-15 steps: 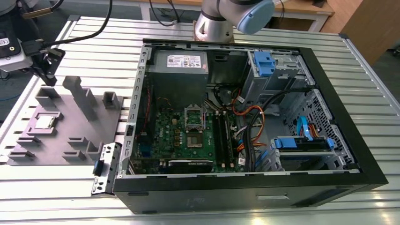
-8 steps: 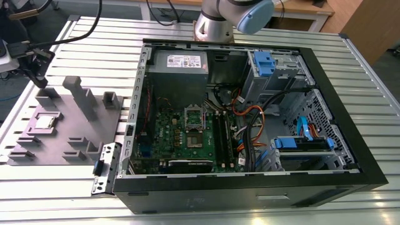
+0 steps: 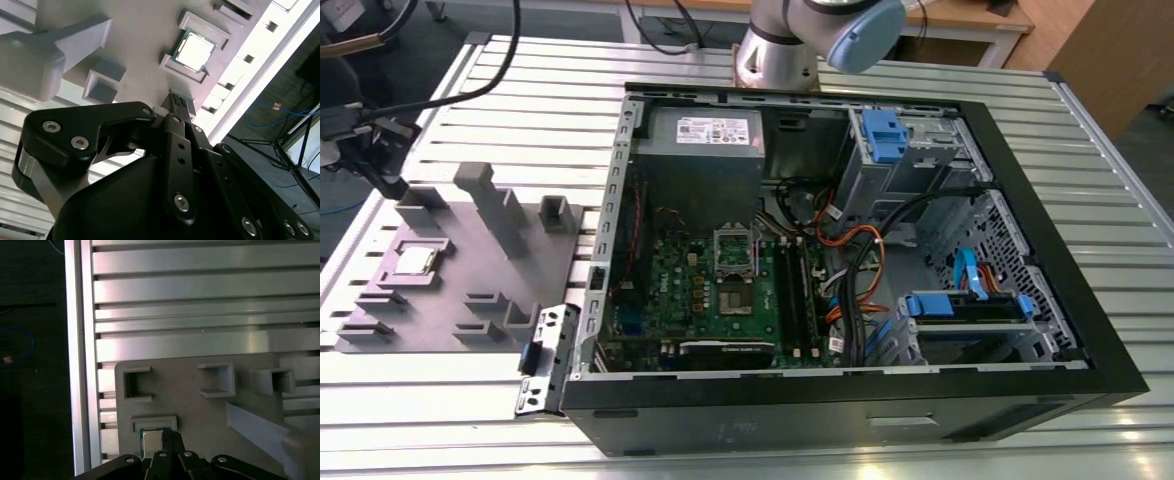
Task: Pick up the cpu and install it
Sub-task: 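Reach for the cpu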
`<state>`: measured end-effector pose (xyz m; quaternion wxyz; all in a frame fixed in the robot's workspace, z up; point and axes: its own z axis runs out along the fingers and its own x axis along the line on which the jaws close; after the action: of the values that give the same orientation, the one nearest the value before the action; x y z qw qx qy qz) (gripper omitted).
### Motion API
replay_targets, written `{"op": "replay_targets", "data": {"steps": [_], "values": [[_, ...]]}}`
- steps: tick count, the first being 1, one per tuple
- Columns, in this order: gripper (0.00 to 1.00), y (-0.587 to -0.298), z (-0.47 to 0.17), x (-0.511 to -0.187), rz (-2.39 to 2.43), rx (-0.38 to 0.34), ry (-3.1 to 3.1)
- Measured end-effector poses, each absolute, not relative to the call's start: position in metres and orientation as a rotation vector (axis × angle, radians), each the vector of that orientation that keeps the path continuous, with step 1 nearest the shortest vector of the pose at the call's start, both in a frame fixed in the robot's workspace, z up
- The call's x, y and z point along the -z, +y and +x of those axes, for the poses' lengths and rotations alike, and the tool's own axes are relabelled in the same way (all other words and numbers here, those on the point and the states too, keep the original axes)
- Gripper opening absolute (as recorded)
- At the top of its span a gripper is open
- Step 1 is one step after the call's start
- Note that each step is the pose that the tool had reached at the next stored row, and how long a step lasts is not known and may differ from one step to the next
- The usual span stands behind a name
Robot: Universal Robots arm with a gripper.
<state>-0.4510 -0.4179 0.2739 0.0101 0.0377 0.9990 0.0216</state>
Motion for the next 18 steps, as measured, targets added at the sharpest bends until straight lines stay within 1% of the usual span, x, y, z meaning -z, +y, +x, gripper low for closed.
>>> {"op": "replay_targets", "data": {"steps": [11,18], "values": [[0.11,-0.436,-0.453,-0.263,0.118,-0.067,3.118],[0.11,-0.437,-0.453,-0.262,0.118,-0.067,3.119]]}}
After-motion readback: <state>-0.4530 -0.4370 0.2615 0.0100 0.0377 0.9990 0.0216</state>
